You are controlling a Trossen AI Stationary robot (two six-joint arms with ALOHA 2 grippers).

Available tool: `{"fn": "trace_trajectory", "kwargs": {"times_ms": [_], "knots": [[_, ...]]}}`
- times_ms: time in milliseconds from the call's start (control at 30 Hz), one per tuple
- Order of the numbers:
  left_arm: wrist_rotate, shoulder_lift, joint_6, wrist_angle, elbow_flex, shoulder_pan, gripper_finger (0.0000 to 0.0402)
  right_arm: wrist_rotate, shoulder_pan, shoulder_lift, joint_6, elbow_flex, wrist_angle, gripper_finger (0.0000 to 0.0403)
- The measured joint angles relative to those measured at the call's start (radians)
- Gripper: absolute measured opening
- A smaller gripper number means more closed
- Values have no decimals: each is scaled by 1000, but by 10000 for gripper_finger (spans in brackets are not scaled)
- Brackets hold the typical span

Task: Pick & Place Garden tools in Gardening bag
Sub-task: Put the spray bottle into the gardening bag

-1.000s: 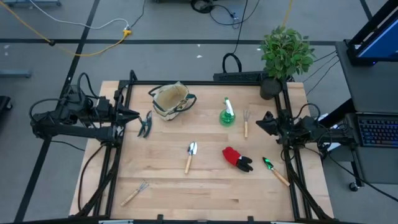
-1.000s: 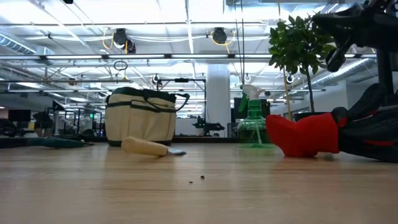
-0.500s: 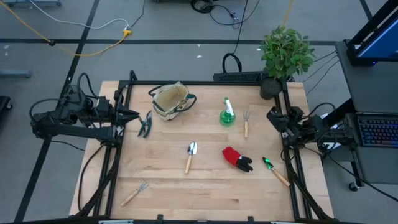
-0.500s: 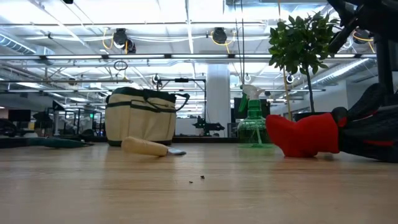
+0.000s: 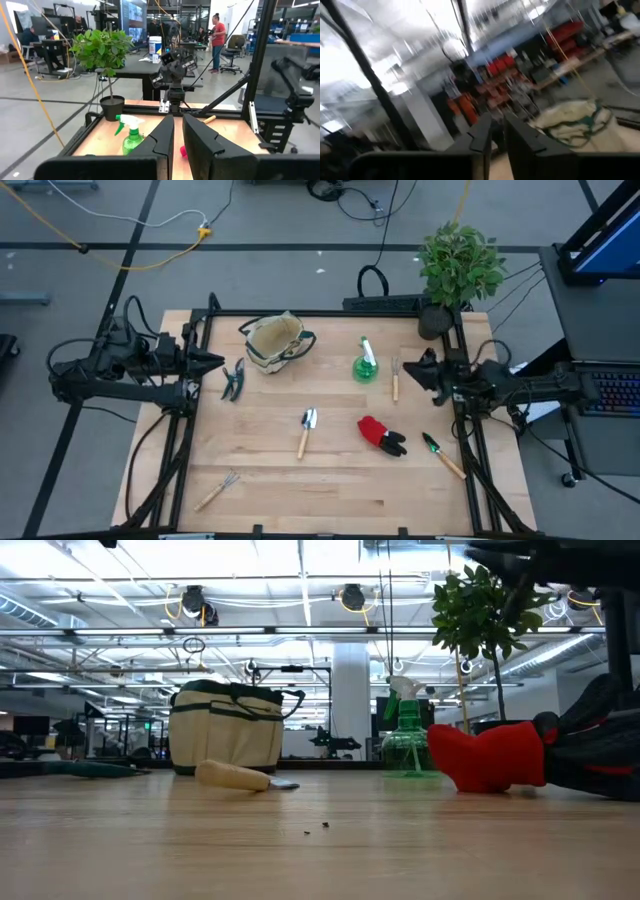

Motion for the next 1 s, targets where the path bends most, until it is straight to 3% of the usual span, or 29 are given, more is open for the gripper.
{"fn": "trace_trajectory", "kwargs": {"times_ms": [333,600,767,1000], "knots": [[-1,0,60,-16,0,0,47,65,0,418,-217,438,-384,119],[-1,0,68,-159,0,0,47,249,-5,599,-319,725,-757,168],[-1,0,95,-169,0,0,47,288,-39,681,-235,807,-937,199],[-35,0,132,-169,0,0,47,283,-104,778,-170,807,-1010,239]]}}
